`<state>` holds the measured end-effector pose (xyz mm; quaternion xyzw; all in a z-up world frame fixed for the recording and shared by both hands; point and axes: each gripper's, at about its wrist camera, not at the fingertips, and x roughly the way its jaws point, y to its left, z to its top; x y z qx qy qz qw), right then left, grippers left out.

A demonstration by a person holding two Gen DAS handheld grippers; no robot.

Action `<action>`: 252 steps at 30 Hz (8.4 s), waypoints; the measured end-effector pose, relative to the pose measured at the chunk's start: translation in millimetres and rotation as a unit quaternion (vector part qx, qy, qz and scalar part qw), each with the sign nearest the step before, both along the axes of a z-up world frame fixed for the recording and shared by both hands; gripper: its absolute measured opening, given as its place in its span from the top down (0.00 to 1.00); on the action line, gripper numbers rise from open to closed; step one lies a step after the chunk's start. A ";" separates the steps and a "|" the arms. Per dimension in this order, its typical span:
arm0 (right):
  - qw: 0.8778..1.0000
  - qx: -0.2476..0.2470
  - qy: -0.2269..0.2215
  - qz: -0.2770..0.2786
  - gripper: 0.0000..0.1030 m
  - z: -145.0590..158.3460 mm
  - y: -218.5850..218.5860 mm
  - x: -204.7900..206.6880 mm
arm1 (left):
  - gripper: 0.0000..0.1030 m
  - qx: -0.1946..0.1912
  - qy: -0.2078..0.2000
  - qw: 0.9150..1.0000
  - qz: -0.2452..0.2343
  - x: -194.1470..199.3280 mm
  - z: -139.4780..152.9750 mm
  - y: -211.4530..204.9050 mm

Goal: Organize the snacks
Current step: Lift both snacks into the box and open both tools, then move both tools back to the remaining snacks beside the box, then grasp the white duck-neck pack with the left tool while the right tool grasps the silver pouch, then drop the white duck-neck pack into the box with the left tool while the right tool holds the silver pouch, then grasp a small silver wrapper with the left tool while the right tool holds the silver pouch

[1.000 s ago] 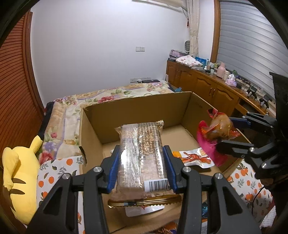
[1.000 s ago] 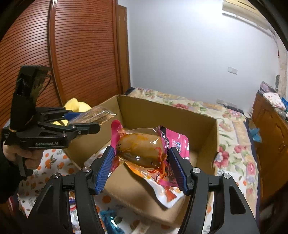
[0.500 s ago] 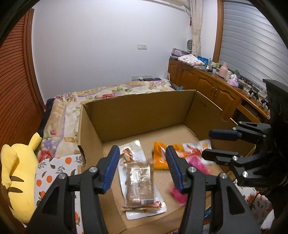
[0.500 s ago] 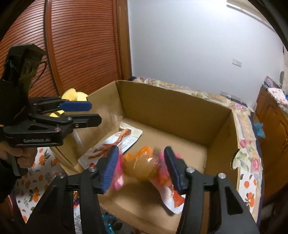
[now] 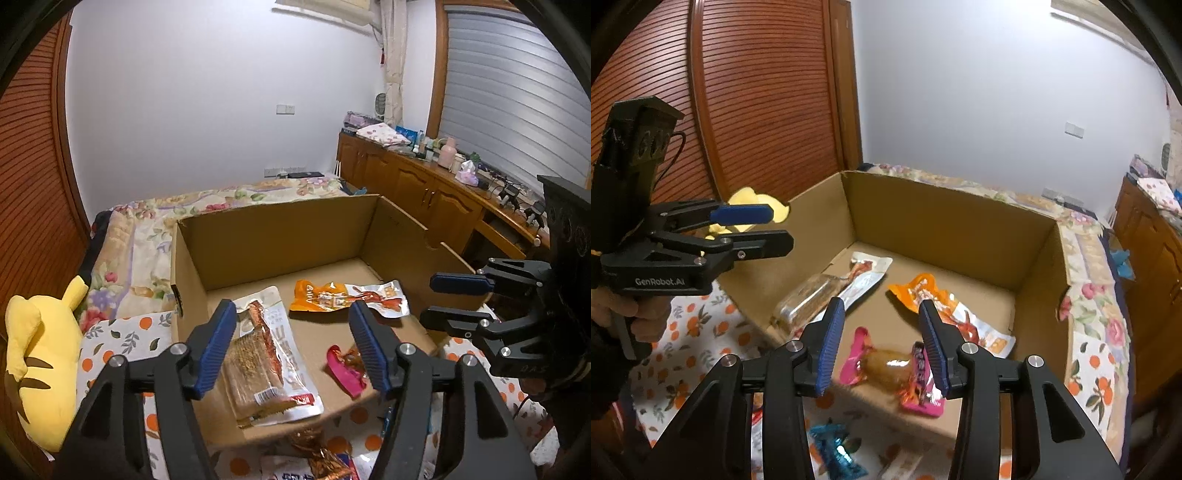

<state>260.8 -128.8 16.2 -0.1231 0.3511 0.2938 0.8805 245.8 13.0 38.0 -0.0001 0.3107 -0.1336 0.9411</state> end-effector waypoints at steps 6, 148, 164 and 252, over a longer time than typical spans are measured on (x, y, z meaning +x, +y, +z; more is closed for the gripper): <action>1.000 0.005 -0.012 -0.002 0.58 12.5 -5.0 -24.0 | 0.29 0.003 -0.013 1.000 0.000 -22.1 8.2 -3.6; 0.998 -0.010 0.066 -0.014 0.44 -59.5 -33.4 -113.2 | 0.41 0.036 0.040 0.999 -0.008 -122.4 -59.6 -5.9; 0.999 -0.003 0.044 -0.022 0.44 -43.5 -40.5 -115.3 | 0.41 0.037 0.017 0.999 -0.016 -117.9 -39.2 -19.9; 0.999 0.037 0.011 -0.022 0.43 -7.4 -80.1 -70.3 | 0.90 0.085 0.095 0.982 -0.138 -72.8 -71.2 -84.3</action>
